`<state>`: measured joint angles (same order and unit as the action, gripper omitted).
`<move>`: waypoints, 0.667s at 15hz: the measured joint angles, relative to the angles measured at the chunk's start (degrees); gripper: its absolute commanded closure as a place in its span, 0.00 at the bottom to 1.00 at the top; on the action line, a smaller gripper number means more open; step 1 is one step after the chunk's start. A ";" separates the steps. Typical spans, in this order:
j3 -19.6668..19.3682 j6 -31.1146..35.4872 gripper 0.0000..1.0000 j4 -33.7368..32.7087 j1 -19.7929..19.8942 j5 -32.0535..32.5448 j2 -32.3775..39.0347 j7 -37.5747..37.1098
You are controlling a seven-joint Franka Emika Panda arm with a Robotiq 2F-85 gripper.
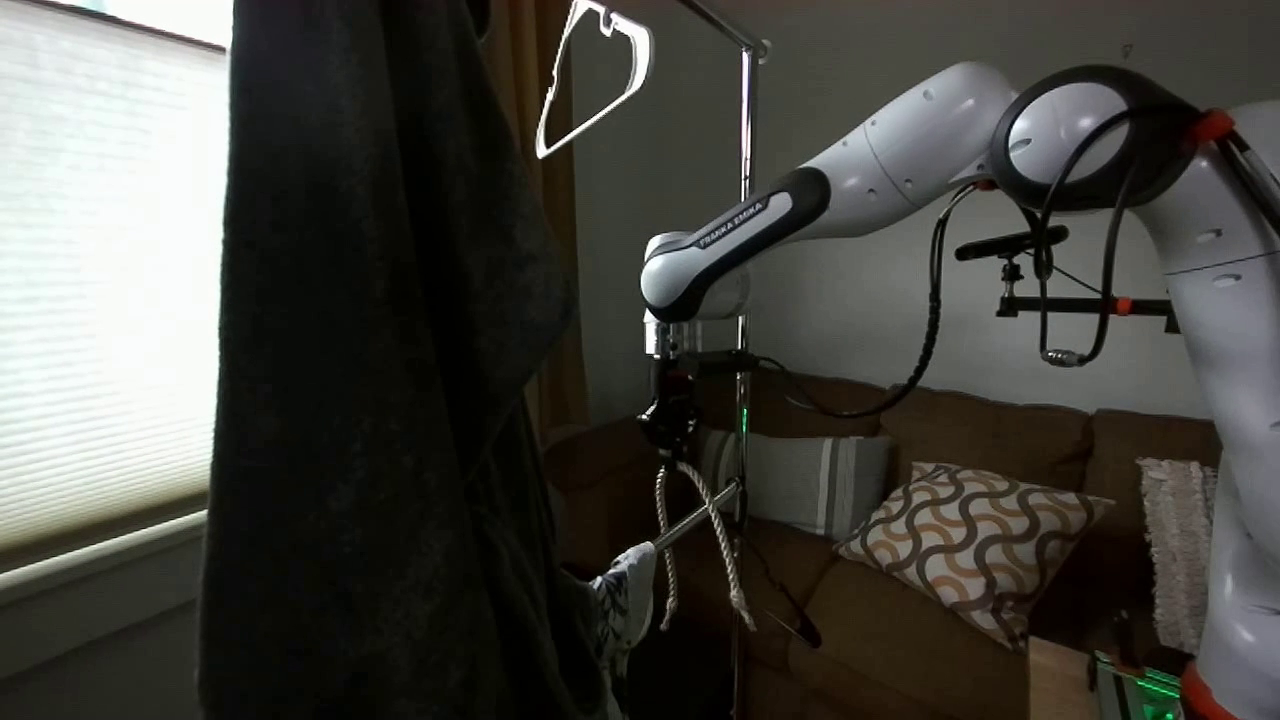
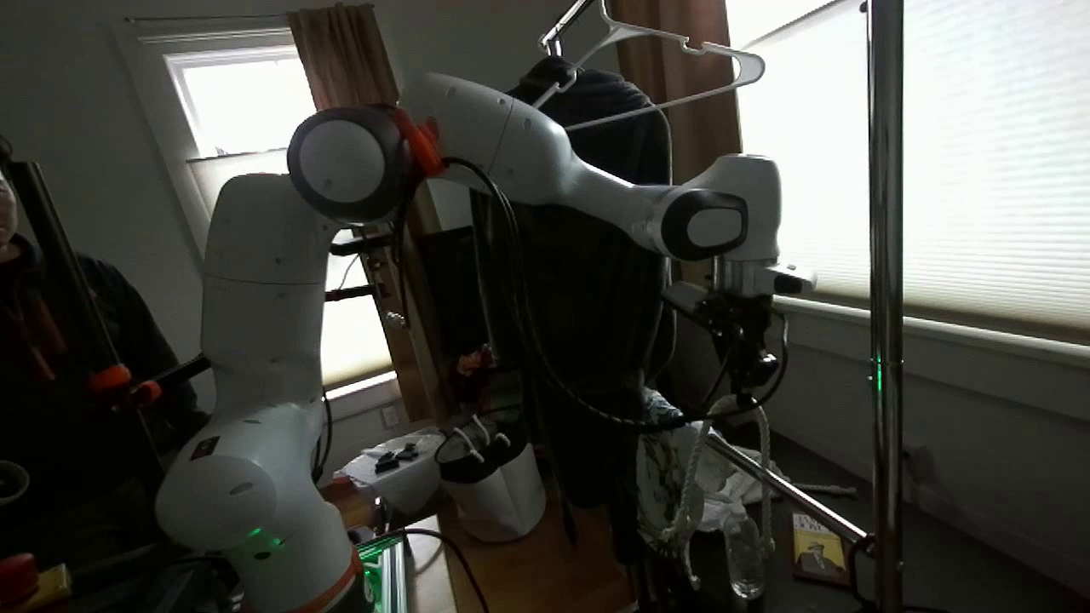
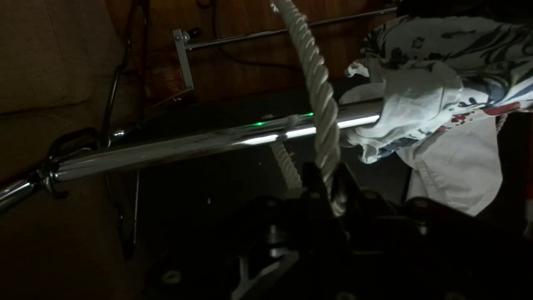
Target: Put the white cord on the bottom rail of the stand.
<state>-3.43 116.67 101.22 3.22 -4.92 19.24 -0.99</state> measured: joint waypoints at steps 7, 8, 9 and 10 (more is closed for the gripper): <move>0.28 -2.46 0.49 -0.35 -0.03 -0.06 3.77 0.06; 0.29 -2.94 0.41 -0.59 -0.01 -0.12 4.22 0.06; 0.27 -3.32 0.34 -0.87 0.10 -0.23 4.47 0.06; 0.25 -3.47 0.26 -1.20 0.37 -0.47 4.46 0.06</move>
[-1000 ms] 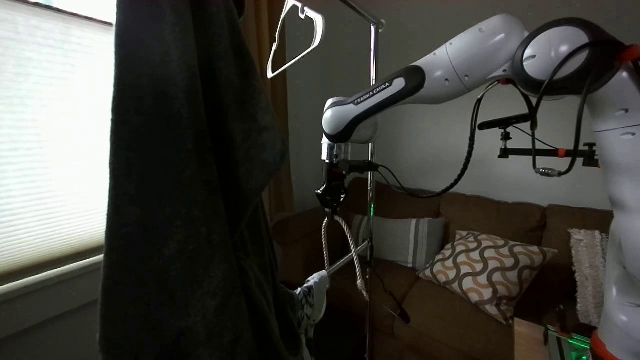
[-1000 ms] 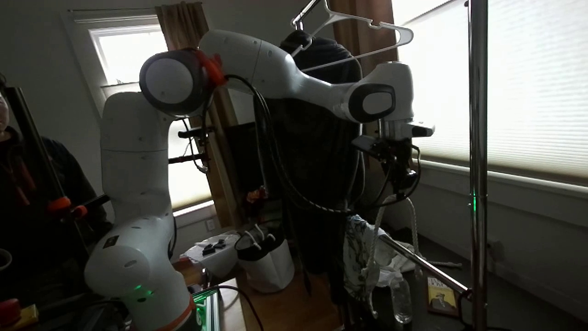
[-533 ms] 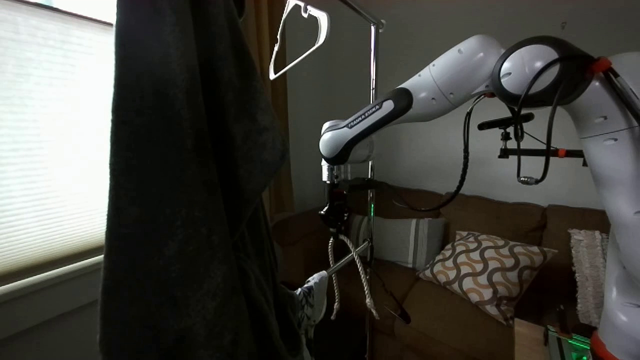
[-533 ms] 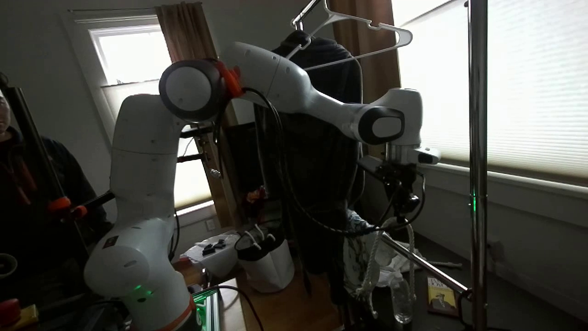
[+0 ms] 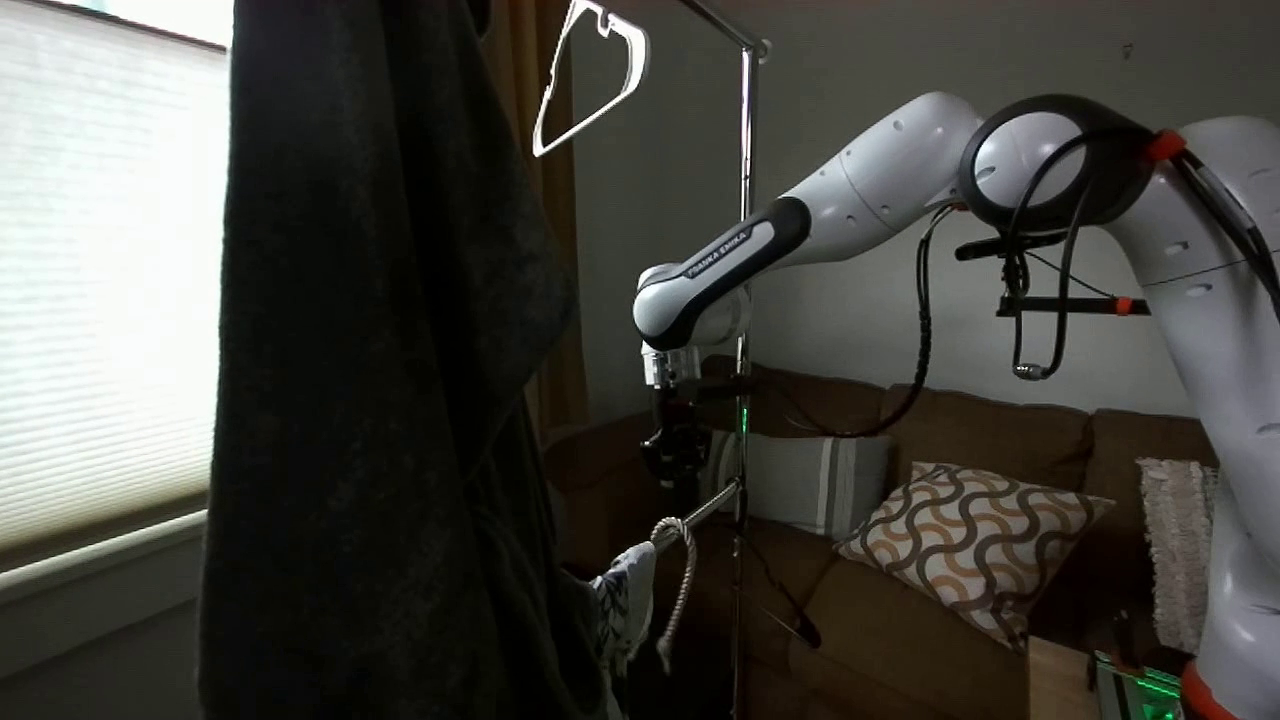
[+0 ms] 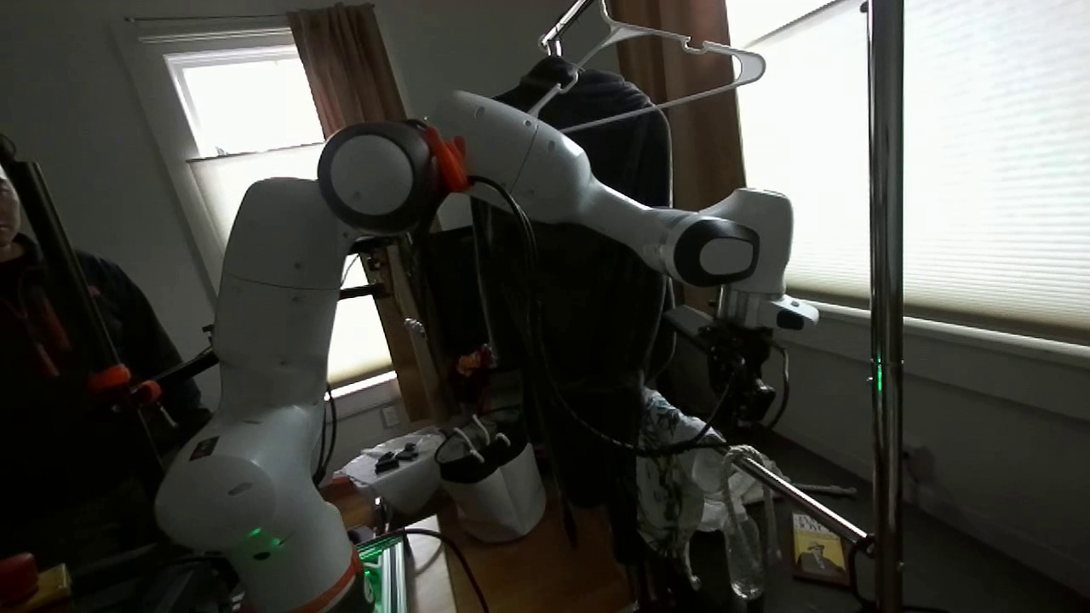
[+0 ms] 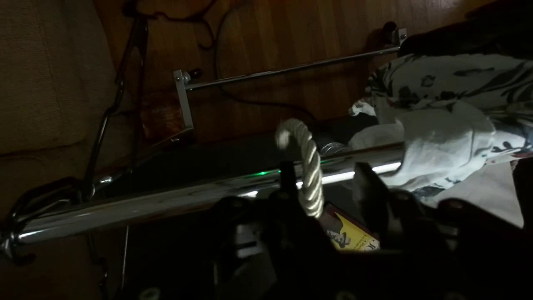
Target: Put the white cord on the bottom rail of the stand.
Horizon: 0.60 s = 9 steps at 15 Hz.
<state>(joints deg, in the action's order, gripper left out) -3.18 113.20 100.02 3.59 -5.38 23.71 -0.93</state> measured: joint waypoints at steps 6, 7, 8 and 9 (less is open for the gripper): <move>-0.49 0.16 0.00 -1.21 3.70 -3.67 -7.58 3.68; -0.56 0.11 0.00 -0.33 4.27 -3.72 -10.49 6.96; -0.64 -0.23 0.00 0.97 4.65 -3.59 -13.49 10.40; -0.73 -0.89 0.00 2.69 4.86 -3.21 -16.58 13.63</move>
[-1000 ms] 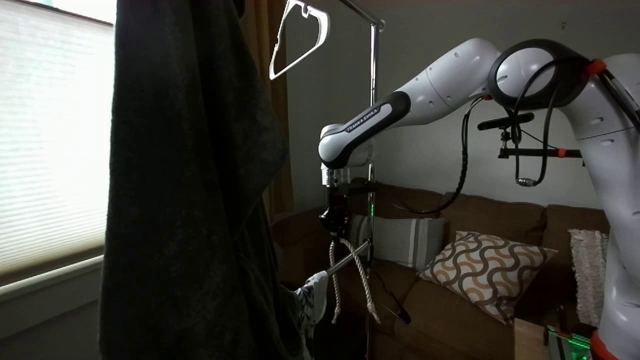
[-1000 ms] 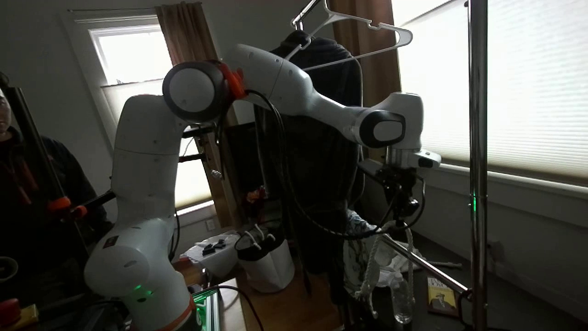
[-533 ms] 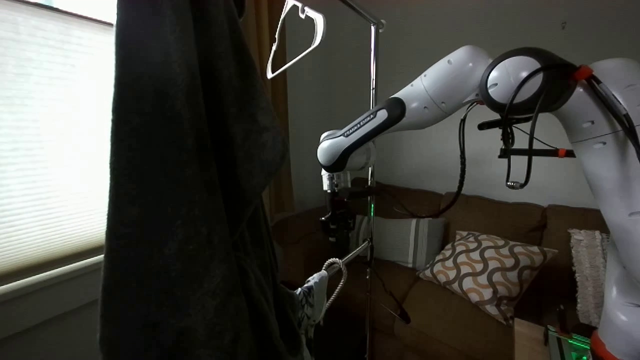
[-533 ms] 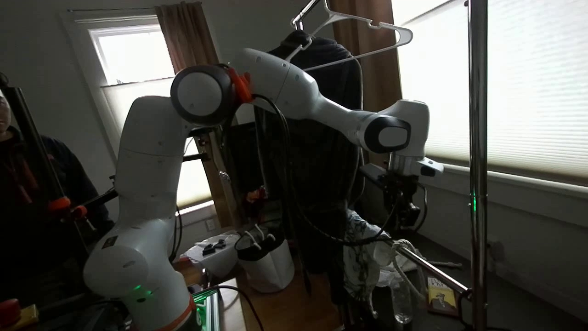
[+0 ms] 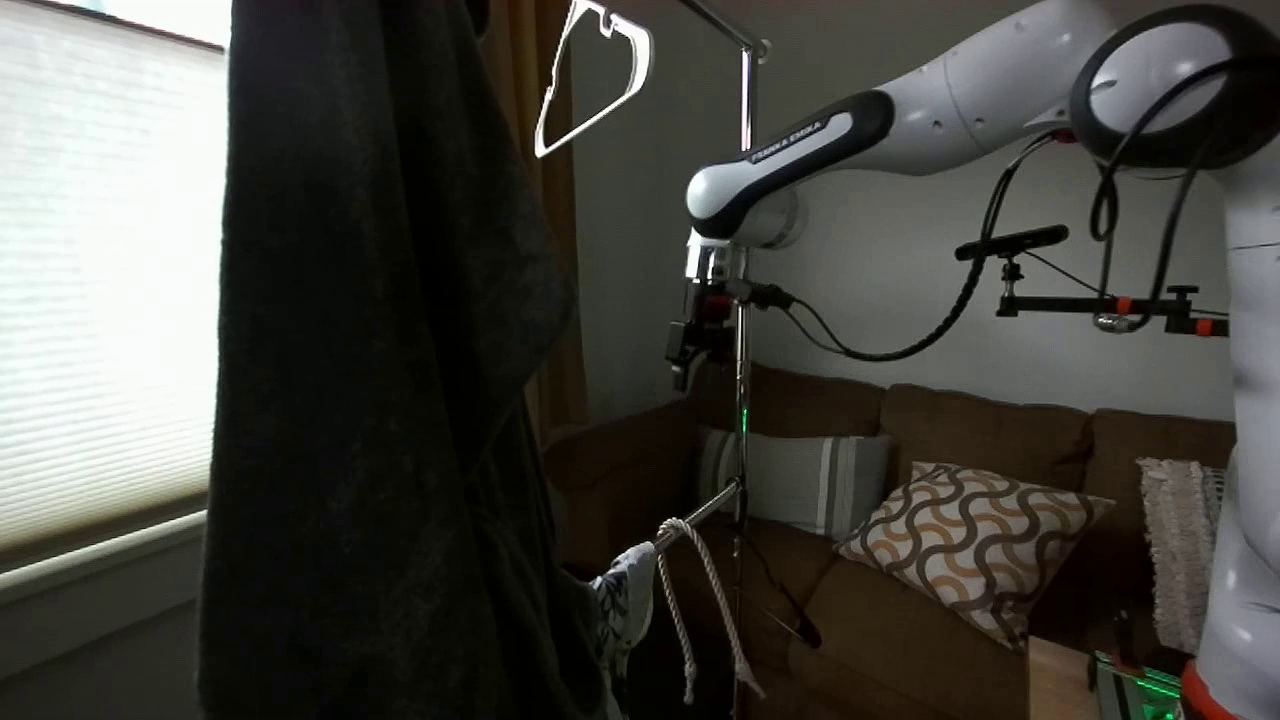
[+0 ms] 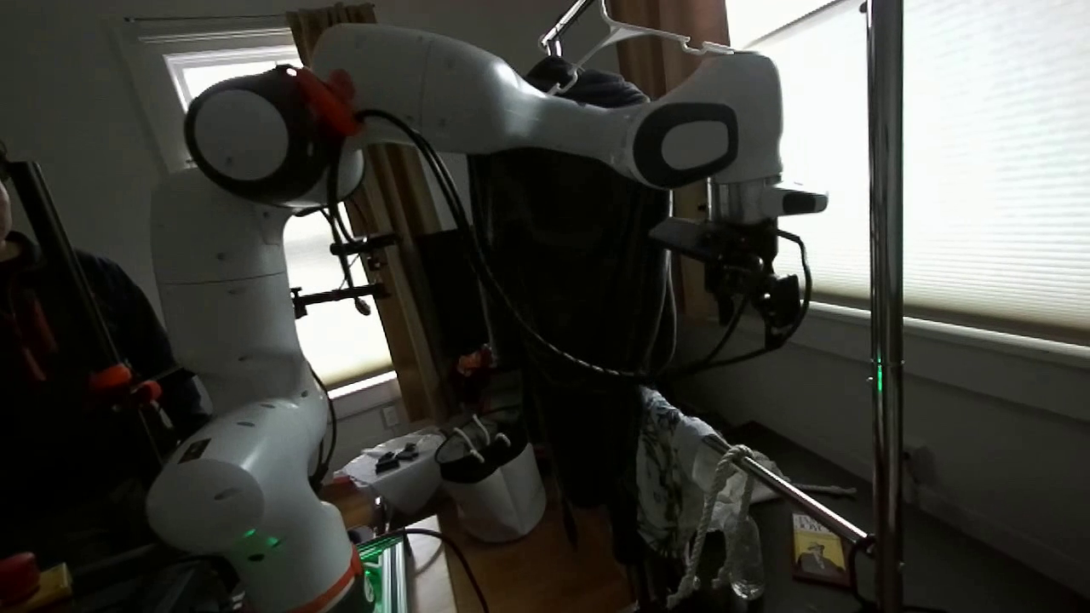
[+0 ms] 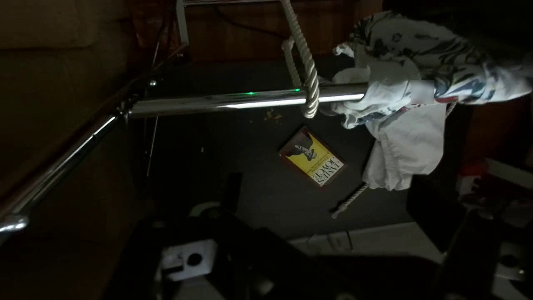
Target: Put the white cord on the bottom rail of the stand.
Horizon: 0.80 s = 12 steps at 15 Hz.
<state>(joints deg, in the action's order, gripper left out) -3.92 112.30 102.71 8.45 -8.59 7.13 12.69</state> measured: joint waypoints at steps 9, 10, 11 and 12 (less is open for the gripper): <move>-0.58 0.34 0.00 6.94 -0.10 0.40 -8.68 3.93; -0.68 0.92 0.00 8.52 -0.13 -0.06 -10.33 4.90; -0.81 1.40 0.00 10.49 -0.20 -0.81 -12.30 6.25; -0.96 1.75 0.00 12.74 -0.30 -1.69 -14.61 7.53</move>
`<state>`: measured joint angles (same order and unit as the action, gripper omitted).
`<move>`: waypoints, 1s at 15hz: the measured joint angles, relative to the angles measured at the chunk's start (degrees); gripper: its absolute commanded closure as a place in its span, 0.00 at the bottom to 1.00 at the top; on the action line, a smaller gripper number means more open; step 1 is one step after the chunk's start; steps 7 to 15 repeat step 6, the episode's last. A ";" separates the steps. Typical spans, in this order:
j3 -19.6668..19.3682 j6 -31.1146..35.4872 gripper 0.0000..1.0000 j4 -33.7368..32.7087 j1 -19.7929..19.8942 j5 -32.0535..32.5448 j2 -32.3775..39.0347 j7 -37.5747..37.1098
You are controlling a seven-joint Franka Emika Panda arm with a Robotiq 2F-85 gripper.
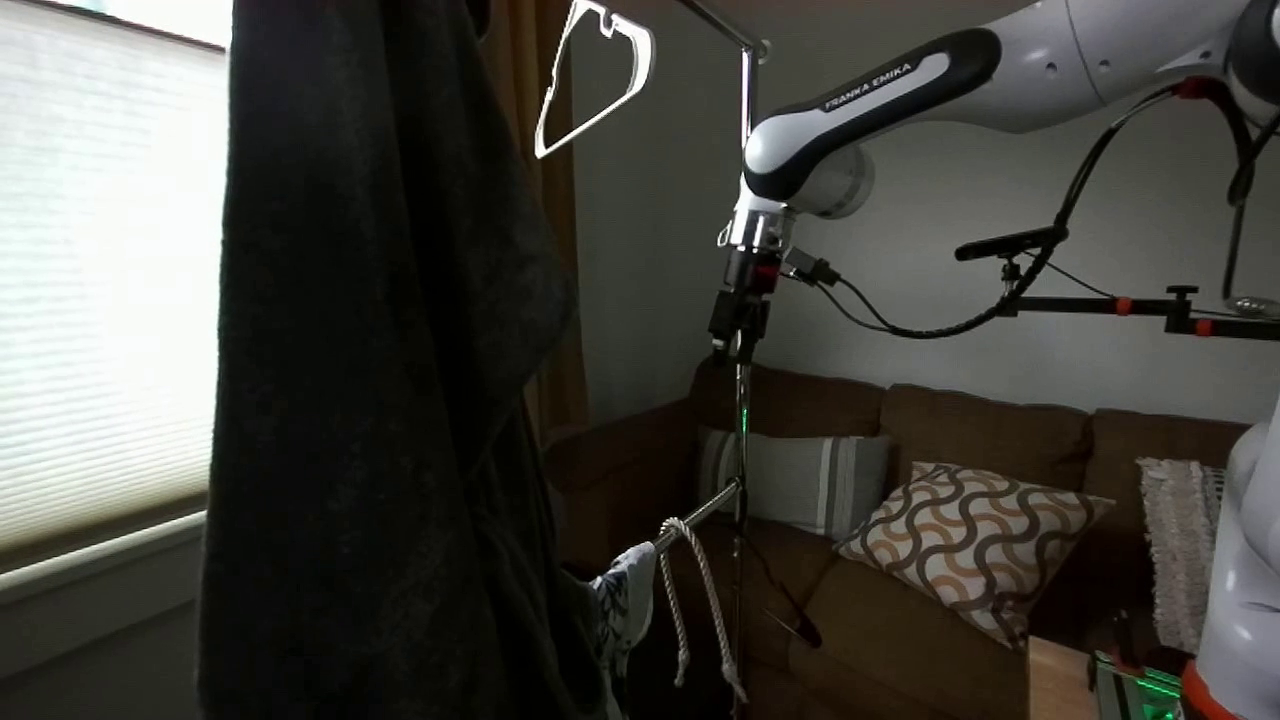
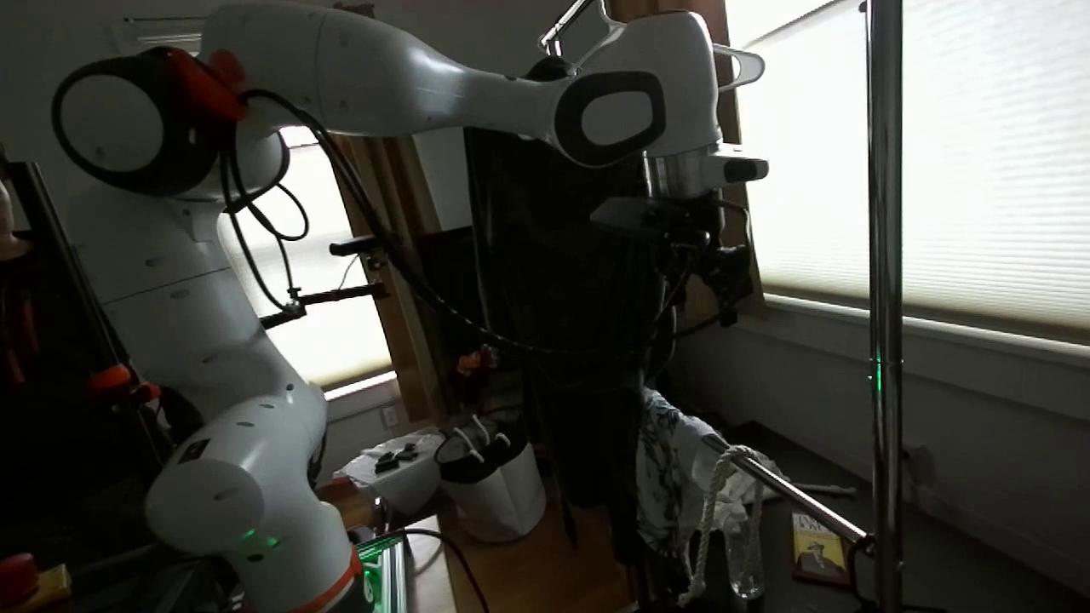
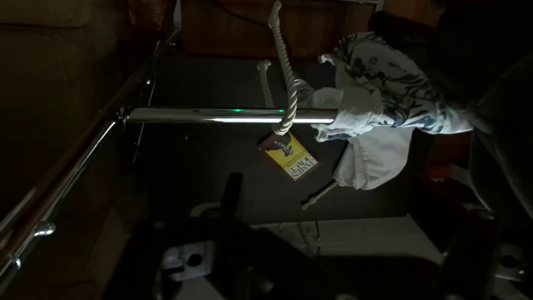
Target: Put the white cord on the bottom rail of the stand.
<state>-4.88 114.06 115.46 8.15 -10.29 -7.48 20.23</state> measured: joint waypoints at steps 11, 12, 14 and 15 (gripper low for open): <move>-1.88 4.35 0.00 15.09 -1.37 -5.39 -15.28 1.04; -1.88 4.35 0.00 15.09 -1.37 -5.39 -15.28 1.04; -1.88 4.35 0.00 15.09 -1.37 -5.39 -15.28 1.04; -1.88 4.35 0.00 15.09 -1.37 -5.39 -15.28 1.04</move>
